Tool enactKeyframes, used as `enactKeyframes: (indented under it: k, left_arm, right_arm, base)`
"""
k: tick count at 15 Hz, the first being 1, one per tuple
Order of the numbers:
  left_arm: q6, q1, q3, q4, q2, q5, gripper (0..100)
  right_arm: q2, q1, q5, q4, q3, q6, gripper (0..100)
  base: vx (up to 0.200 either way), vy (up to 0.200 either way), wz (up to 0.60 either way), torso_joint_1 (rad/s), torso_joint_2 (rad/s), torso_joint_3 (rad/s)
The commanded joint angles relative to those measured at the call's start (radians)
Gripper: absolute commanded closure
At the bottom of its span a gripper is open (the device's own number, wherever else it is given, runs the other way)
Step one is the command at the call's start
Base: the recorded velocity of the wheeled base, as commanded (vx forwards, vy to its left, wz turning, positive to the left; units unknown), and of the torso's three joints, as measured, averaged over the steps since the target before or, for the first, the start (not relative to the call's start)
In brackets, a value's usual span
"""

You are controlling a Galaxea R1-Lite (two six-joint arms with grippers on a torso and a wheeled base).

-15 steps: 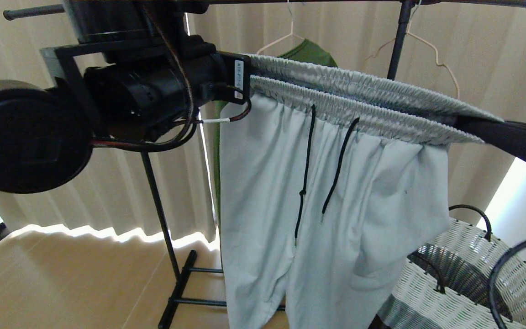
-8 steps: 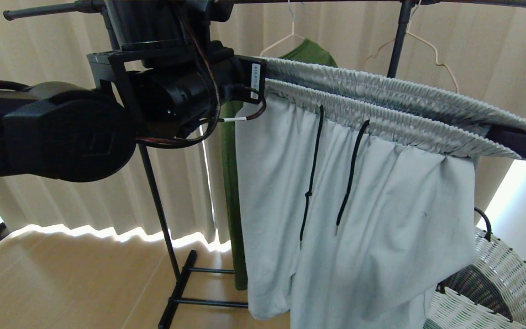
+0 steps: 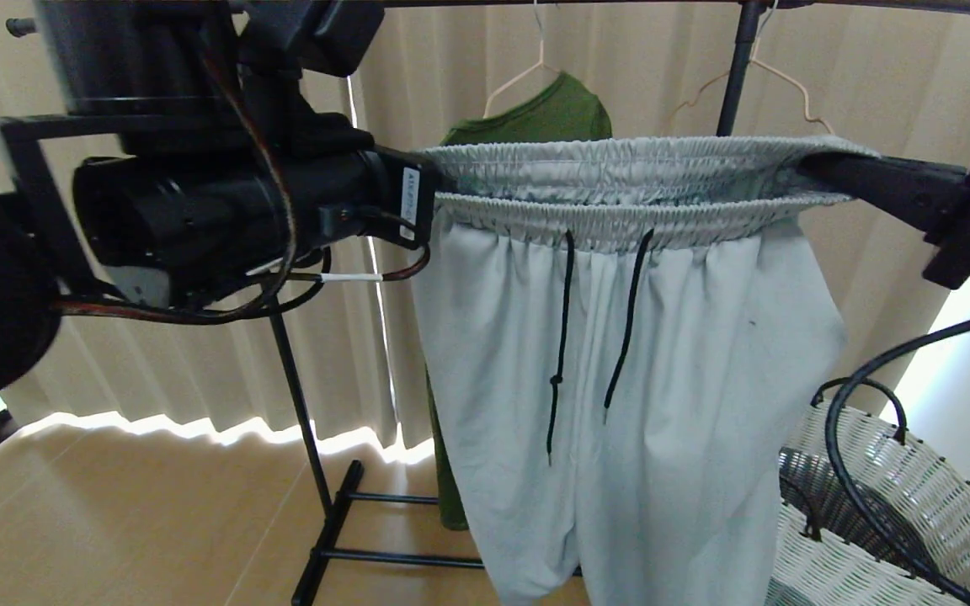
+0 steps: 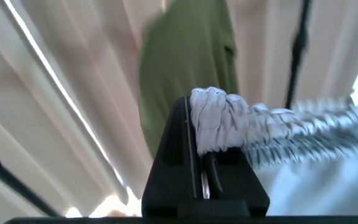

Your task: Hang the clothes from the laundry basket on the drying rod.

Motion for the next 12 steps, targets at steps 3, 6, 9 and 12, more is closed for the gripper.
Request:
enactKeyframes:
  k: [3, 6, 9, 12]
  left_arm:
    - [0.013, 0.0, 0.151, 0.036, -0.206, -0.194, 100]
    - [0.011, -0.002, 0.226, 0.035, -0.289, -0.38, 100]
    - [0.013, -0.005, 0.259, 0.028, -0.304, -0.409, 100]
    - [0.019, -0.008, 0.262, 0.025, -0.303, -0.409, 100]
  right_arm:
    - [0.199, 0.0, -0.072, -0.143, -0.084, 0.002, 100]
    - [0.273, 0.0, -0.074, -0.284, -0.084, 0.003, 100]
    - [0.309, 0.0, -0.083, -0.353, -0.086, 0.003, 100]
    - [0.306, 0.0, -0.083, -0.345, -0.083, 0.003, 100]
  base:
    - [0.0, 0.0, 0.0, 0.0, 0.0, 0.0]
    - [0.0, 0.0, 0.0, 0.0, 0.0, 0.0]
    - [0.0, 0.0, 0.0, 0.0, 0.0, 0.0]
    - [0.0, 0.0, 0.0, 0.0, 0.0, 0.0]
